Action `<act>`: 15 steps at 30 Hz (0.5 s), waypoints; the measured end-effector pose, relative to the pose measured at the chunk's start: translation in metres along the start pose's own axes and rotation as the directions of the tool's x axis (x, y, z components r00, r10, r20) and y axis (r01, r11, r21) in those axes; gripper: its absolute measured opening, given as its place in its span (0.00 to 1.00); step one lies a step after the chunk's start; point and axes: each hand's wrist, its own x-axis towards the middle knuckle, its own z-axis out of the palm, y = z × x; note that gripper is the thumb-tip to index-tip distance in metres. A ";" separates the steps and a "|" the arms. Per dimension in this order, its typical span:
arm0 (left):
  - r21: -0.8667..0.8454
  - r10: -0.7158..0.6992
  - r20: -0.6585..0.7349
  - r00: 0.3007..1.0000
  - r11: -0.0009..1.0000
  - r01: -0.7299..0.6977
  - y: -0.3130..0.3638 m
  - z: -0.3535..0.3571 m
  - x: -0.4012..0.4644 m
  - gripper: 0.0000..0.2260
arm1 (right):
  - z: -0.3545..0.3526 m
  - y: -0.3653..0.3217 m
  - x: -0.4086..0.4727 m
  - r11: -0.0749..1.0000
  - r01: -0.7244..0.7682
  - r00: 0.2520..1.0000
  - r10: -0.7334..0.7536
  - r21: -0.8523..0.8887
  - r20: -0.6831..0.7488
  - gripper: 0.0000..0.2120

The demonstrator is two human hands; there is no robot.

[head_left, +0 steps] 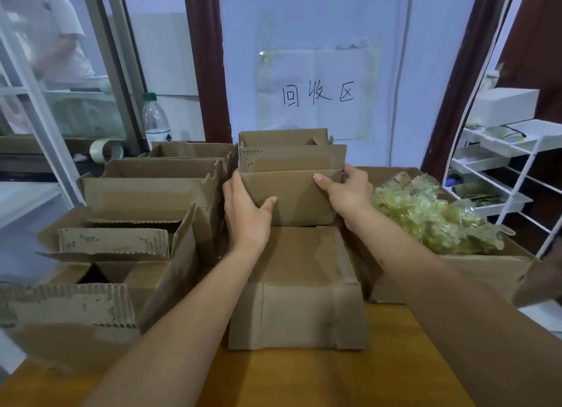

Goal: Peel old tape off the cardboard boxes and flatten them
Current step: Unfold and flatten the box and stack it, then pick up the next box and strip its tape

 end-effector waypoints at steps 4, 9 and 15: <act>-0.058 0.024 -0.023 0.999 0.998 -0.025 0.017 -0.007 -0.005 0.38 | -0.012 -0.023 -0.006 0.999 0.054 0.998 -0.054 0.002 -0.017 0.13; -0.092 0.034 0.003 0.999 0.995 -0.034 0.041 -0.020 -0.009 0.39 | -0.023 -0.040 -0.012 0.996 0.084 0.996 -0.084 0.001 -0.029 0.10; -0.133 0.084 0.040 0.996 0.988 -0.078 0.071 -0.046 -0.011 0.37 | -0.038 -0.057 -0.021 0.992 0.113 0.993 -0.111 0.054 -0.033 0.12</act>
